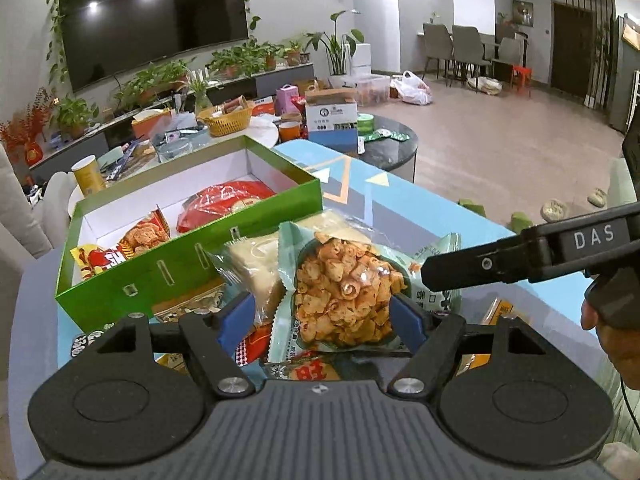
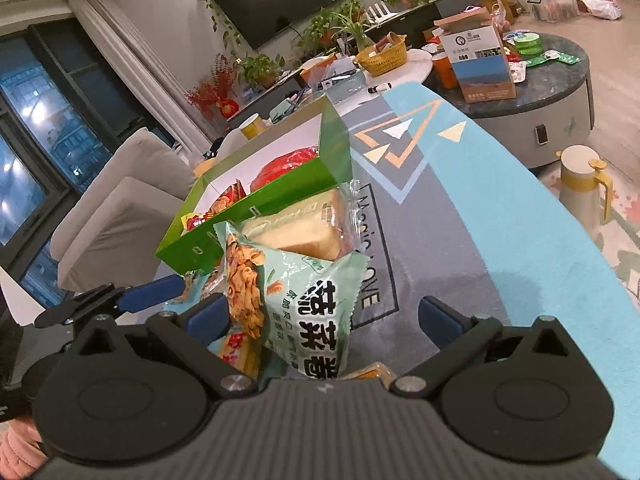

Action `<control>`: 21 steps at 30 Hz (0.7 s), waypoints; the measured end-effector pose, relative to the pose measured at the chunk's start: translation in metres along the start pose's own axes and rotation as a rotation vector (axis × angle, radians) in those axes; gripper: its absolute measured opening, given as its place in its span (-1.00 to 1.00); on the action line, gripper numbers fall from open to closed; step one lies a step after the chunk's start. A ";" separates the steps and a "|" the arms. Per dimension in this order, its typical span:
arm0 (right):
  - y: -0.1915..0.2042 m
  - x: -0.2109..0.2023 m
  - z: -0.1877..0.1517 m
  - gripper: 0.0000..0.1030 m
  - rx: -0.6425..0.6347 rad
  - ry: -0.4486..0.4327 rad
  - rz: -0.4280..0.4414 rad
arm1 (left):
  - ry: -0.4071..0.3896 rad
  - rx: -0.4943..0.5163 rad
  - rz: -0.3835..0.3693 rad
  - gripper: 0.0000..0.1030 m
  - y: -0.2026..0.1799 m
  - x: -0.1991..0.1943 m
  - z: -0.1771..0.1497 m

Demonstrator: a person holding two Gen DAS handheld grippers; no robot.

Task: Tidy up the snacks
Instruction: 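Grasp the pale green curly-snack bag with the right gripper, then lift the green snack bag with the right gripper over the green box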

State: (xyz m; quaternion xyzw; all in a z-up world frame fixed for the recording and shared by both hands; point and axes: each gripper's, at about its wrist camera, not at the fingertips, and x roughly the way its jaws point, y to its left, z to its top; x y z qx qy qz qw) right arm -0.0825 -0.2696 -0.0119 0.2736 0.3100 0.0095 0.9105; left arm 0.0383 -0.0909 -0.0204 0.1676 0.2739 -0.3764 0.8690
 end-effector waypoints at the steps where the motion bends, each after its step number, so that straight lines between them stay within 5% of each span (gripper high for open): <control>1: 0.000 0.001 0.000 0.23 0.000 -0.001 -0.002 | 0.006 -0.001 0.001 0.39 0.000 0.002 0.000; 21: -0.006 0.012 0.001 0.21 -0.009 0.000 -0.013 | 0.043 -0.021 -0.035 0.50 0.000 0.024 -0.001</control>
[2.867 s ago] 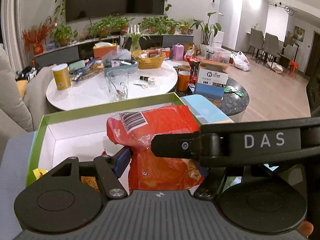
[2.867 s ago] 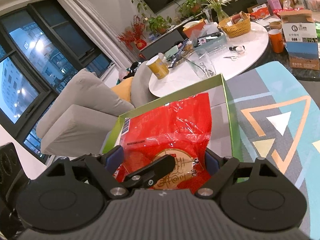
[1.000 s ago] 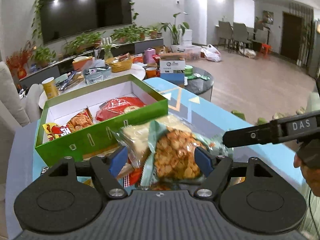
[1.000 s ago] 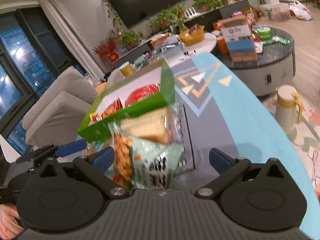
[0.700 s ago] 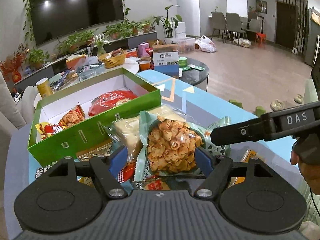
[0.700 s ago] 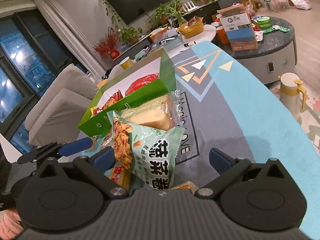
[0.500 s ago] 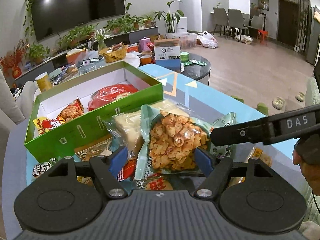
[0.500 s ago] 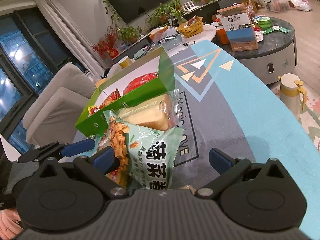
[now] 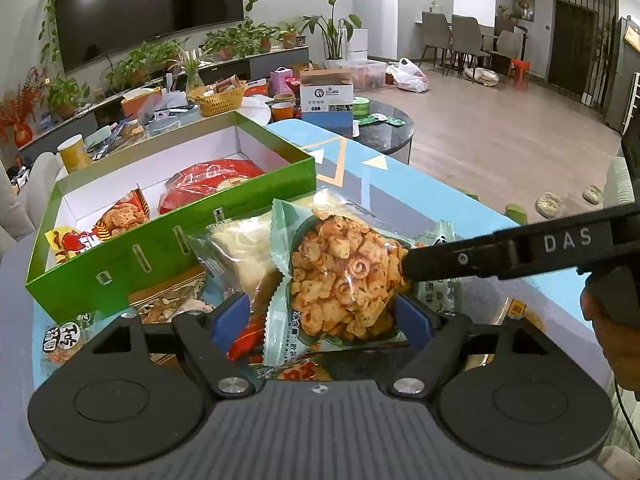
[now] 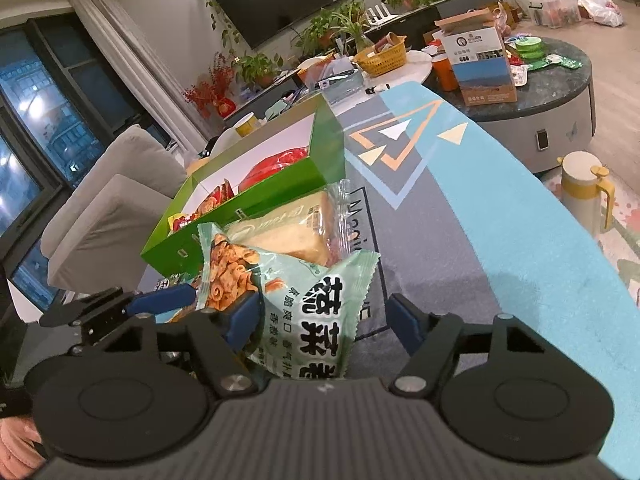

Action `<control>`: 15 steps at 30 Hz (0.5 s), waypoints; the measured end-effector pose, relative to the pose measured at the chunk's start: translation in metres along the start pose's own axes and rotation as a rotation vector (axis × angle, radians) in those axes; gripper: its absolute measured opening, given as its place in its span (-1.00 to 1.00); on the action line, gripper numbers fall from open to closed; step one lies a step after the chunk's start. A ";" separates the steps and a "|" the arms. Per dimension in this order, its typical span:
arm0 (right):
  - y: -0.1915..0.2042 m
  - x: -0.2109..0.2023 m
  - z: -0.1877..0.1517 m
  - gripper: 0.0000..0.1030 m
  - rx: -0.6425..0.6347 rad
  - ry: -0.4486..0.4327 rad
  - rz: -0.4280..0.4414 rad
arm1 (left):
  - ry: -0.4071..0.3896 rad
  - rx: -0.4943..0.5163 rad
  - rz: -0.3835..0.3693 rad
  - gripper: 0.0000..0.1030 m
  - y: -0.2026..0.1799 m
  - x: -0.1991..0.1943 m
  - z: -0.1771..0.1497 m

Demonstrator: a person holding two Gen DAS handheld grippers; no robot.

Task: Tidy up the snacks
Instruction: 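Lift the green snack bag with the right gripper over the green box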

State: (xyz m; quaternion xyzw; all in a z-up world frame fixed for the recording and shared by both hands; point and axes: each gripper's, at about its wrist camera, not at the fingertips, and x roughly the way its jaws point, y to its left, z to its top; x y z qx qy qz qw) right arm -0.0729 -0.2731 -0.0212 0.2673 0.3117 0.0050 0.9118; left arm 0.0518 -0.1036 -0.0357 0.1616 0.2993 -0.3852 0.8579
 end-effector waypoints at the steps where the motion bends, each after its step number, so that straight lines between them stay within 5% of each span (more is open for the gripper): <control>1: 0.000 0.001 0.001 0.21 0.003 -0.001 0.001 | 0.001 0.003 -0.001 0.50 -0.001 0.000 0.000; 15: 0.001 0.003 0.000 0.21 0.027 0.020 0.033 | -0.001 0.080 0.052 0.26 -0.017 -0.008 -0.006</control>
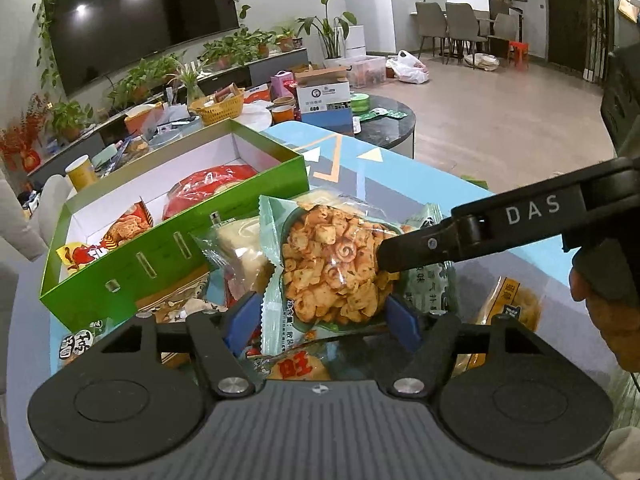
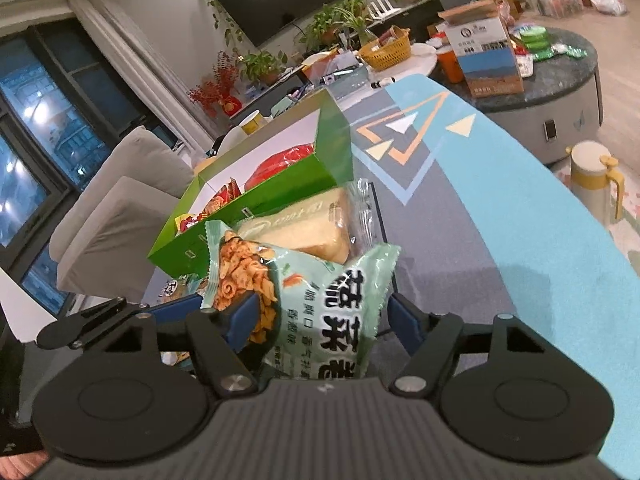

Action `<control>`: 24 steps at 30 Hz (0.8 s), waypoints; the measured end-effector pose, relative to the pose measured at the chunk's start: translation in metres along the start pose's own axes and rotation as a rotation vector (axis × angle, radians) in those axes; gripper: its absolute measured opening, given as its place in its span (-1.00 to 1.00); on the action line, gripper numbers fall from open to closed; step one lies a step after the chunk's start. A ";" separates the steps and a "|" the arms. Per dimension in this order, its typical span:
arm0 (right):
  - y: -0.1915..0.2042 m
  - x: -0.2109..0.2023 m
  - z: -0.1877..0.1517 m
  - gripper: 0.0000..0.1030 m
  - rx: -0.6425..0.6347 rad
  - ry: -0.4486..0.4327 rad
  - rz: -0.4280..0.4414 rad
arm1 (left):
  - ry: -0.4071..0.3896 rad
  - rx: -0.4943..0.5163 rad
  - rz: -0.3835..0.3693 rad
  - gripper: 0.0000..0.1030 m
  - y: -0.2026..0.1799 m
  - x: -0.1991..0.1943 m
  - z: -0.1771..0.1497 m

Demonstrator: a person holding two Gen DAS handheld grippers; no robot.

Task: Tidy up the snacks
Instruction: 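Lift the green snack bag with the right gripper over the green box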

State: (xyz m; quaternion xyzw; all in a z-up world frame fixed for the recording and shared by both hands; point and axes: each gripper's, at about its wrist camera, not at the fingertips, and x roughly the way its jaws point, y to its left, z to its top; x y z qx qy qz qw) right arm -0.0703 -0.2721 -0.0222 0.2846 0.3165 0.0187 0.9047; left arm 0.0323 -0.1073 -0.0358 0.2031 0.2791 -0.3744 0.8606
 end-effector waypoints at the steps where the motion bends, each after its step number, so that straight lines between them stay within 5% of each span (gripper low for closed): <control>1: 0.001 0.000 -0.001 0.21 0.002 0.001 0.001 | 0.000 0.000 0.000 0.24 0.000 0.000 0.000; 3: 0.003 0.001 -0.001 0.21 -0.001 0.002 0.007 | -0.002 0.001 -0.006 0.02 -0.001 0.000 0.001; 9: 0.009 0.003 -0.001 0.21 -0.020 0.003 0.007 | -0.010 -0.022 -0.009 -0.07 0.001 -0.002 0.002; 24: 0.052 -0.017 0.015 0.21 -0.116 -0.076 0.053 | -0.142 -0.054 0.069 -0.08 0.010 -0.053 0.008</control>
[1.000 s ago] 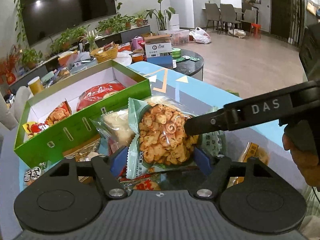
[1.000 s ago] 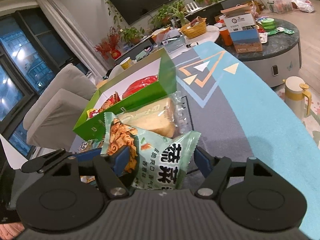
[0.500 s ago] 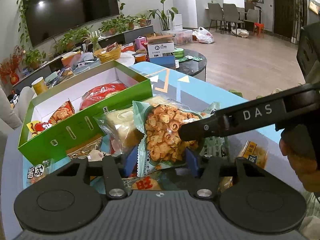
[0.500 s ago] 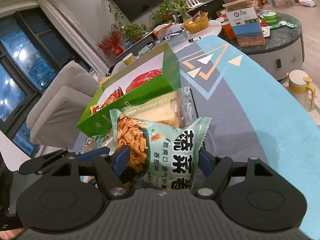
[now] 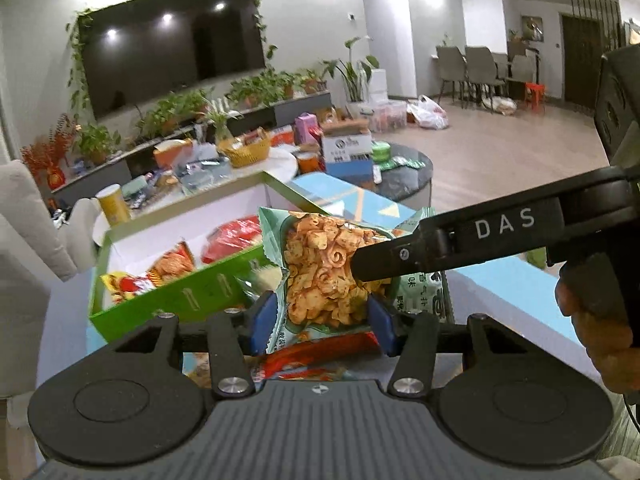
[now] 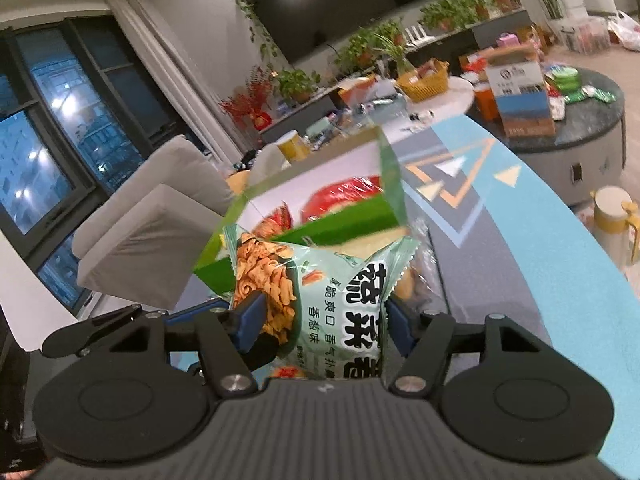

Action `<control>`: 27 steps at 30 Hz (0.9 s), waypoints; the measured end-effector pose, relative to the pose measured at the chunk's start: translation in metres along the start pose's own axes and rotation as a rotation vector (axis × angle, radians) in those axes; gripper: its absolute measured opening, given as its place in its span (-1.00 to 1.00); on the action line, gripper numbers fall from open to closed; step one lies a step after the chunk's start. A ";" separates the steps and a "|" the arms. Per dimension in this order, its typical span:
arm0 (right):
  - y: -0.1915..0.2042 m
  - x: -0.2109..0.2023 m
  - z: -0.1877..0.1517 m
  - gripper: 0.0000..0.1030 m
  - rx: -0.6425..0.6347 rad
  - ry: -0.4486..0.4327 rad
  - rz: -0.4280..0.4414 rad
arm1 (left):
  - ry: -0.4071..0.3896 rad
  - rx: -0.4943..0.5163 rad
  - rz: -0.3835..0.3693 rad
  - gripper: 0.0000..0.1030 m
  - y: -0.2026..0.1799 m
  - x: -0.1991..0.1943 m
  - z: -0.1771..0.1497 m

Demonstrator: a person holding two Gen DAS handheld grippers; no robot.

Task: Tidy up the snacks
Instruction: 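Lift the green snack bag with the right gripper over the green box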

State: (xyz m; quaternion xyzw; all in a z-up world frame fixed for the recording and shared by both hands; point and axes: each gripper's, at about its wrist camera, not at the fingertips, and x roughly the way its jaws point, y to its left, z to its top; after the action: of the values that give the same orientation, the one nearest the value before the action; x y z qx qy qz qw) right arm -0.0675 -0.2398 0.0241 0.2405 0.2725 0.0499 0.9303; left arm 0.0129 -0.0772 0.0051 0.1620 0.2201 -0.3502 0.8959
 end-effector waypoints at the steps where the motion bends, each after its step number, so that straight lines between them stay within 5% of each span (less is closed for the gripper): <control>1: 0.004 0.000 0.002 0.21 -0.013 -0.004 0.004 | -0.007 -0.004 0.008 -0.08 0.003 -0.002 0.001; 14: 0.055 0.043 0.039 0.21 -0.146 -0.025 0.096 | -0.079 -0.062 0.159 -0.07 0.059 -0.015 0.024; 27: 0.075 0.113 0.085 0.21 -0.219 -0.008 0.117 | -0.082 -0.146 0.244 -0.07 0.130 0.038 0.053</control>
State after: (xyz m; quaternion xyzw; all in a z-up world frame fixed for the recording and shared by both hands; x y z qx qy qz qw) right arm 0.0759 -0.1843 0.0679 0.1530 0.2472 0.1328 0.9475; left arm 0.1432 -0.0308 0.0487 0.1075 0.1870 -0.2278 0.9495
